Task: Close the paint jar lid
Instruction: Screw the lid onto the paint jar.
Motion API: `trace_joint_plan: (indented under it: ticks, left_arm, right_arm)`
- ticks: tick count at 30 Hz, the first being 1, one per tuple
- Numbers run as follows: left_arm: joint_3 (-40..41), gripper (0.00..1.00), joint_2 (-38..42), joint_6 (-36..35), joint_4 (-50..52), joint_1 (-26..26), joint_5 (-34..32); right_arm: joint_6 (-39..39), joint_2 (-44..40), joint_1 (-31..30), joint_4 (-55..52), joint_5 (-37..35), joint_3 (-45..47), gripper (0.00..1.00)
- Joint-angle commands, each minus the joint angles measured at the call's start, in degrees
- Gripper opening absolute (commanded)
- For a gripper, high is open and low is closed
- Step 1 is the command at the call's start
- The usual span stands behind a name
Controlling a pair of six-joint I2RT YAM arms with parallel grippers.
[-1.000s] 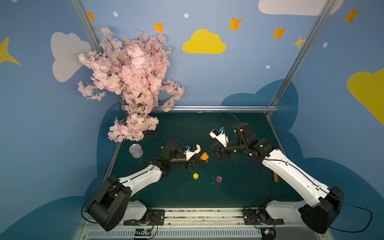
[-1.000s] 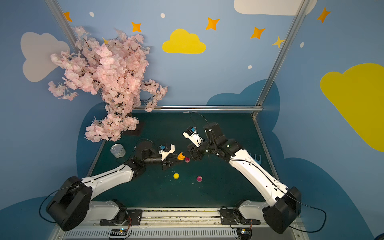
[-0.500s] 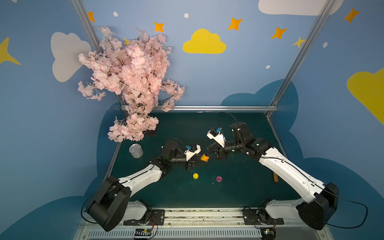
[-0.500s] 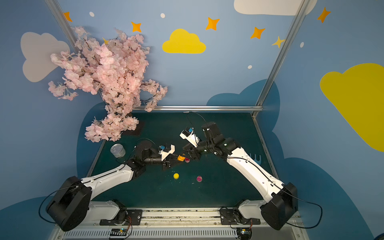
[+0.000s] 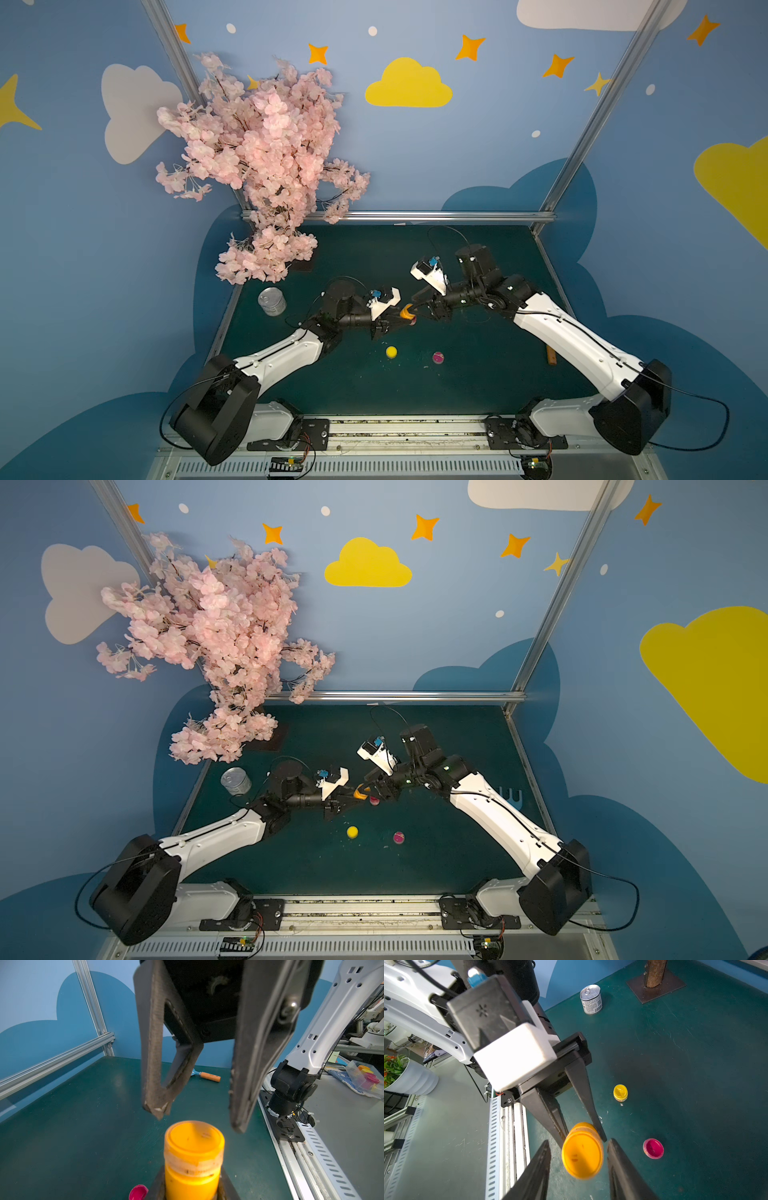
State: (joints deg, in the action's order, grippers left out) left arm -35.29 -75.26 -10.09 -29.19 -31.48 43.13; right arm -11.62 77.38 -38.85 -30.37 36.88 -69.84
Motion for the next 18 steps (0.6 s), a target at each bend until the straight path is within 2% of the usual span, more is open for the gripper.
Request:
trace_joint_plan:
  ticks: [1, 14, 18]
  left_arm:
    - [-1.1, 0.24, 1.52, -0.64, -0.51, 0.37, -0.77]
    - [-1.27, 0.24, 1.84, -0.82, -0.3, 0.58, -1.12]
    - [-1.27, 0.24, 1.7, -0.83, -0.31, 0.72, -1.11]
  right_arm:
    - [-1.1, 1.01, -0.65, -1.43, -0.63, -0.2, 0.46]
    - [-1.67, 2.33, -0.85, -2.45, -0.76, -0.94, 0.45]
    - [-1.57, 2.79, -0.79, -2.41, -0.8, -1.3, 0.41]
